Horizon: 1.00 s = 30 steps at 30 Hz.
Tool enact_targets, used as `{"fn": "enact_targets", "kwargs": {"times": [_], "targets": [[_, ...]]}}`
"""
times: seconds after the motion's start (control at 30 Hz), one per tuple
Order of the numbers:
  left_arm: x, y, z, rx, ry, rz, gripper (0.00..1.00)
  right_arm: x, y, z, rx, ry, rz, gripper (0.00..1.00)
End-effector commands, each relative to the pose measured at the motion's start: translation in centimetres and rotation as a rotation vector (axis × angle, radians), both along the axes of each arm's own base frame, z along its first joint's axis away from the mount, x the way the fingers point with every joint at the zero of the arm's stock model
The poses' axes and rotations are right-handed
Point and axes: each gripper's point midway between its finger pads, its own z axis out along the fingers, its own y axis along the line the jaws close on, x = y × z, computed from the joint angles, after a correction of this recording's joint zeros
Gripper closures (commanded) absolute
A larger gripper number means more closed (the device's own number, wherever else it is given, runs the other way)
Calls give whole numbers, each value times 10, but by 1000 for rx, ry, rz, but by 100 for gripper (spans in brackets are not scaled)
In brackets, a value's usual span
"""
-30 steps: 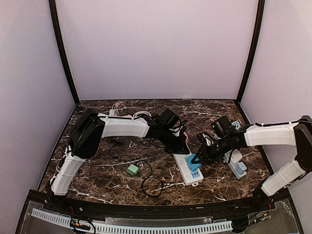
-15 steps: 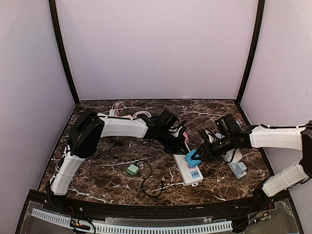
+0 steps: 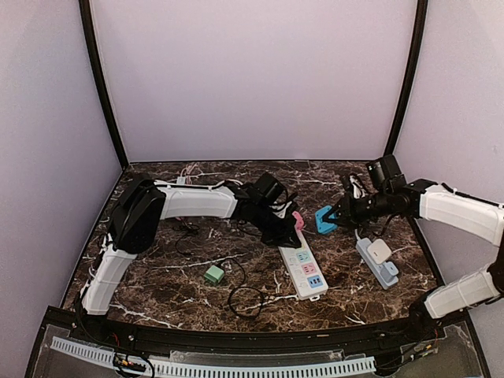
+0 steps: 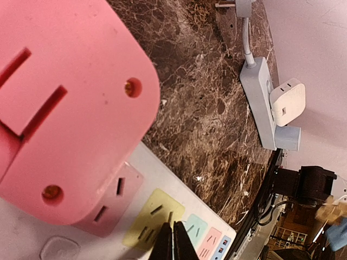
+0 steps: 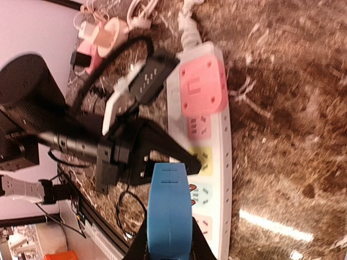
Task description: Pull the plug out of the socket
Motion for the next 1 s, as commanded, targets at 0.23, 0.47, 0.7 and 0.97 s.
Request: {"fn": "enact_targets", "kwargs": {"times": [0.23,0.47,0.7,0.97], "targets": [[32,38,107,-66,-91,52,98,169,2,12,82,-112,-48,100],[46,77,127,-43,-137,118,97,233,15,-23,152,-23,-35,99],[48,94,129,-43,-141,161,97,250,-8,-61,159,57,-85,98],[51,92,127,-53,-139,172,97,245,-53,-91,114,107,-151,93]]}}
